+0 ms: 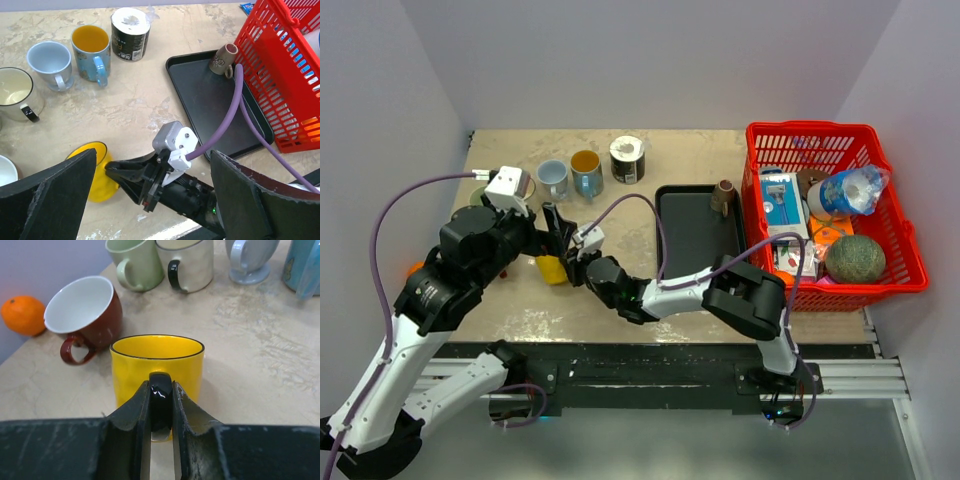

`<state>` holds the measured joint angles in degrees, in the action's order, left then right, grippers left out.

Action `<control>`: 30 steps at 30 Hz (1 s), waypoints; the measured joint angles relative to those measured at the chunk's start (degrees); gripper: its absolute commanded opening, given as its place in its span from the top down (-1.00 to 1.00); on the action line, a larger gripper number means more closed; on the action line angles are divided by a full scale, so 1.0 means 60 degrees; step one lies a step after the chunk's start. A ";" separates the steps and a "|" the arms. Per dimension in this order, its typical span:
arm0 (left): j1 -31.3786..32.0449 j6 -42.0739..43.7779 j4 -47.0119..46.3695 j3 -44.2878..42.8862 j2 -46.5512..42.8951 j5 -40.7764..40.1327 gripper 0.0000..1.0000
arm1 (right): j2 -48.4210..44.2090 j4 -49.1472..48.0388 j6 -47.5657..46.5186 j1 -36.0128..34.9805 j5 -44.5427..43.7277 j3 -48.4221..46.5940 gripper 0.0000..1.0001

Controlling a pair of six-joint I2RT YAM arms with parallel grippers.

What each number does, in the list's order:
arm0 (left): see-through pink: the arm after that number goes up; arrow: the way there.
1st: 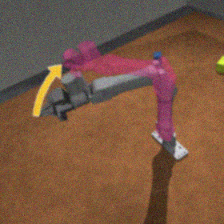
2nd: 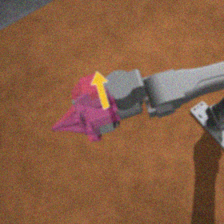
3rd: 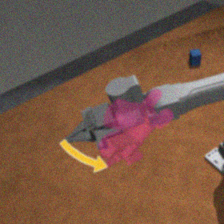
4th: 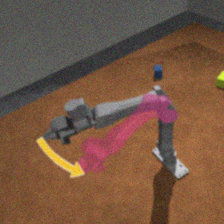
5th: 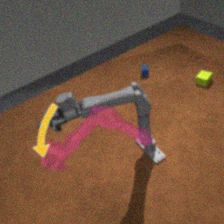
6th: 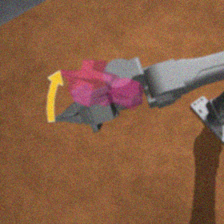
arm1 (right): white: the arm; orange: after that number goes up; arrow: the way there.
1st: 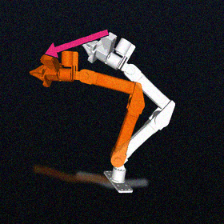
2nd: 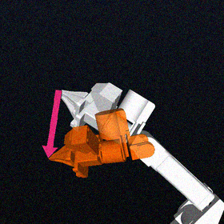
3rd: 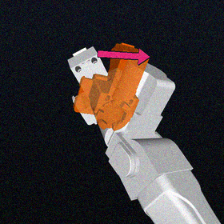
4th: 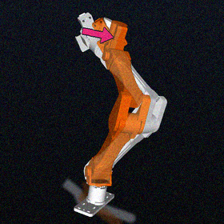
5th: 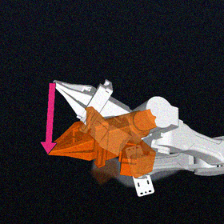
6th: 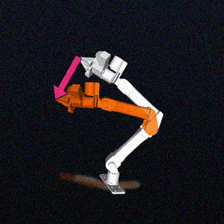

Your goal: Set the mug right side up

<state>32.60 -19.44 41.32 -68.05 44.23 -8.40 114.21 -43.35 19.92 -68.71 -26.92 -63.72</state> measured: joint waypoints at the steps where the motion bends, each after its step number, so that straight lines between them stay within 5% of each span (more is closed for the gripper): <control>1: 0.0000 0.0000 0.0025 -0.0018 0.0004 0.0000 -0.99 | 0.0164 -0.0135 -0.0102 -0.0036 -0.0186 -0.0157 1.00; 19: 0.0000 -0.0193 0.0193 -0.0561 0.0240 -0.0455 -0.99 | 0.2943 -0.4226 -0.2433 -0.0175 -0.1413 -0.1337 1.00; 22: 0.0000 -0.0193 0.0178 -0.0681 0.0244 -0.0532 -0.99 | 0.3228 -0.4539 -0.2648 -0.0178 -0.1432 -0.1534 0.65; 30: 0.0000 -0.0171 0.0160 -0.0750 0.0280 -0.0597 -0.95 | 0.3643 -0.5067 -0.3082 -0.0583 -0.2127 -0.1654 0.39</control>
<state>32.60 -20.47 42.28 -72.55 45.91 -11.99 136.07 -73.76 1.43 -72.20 -39.68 -73.65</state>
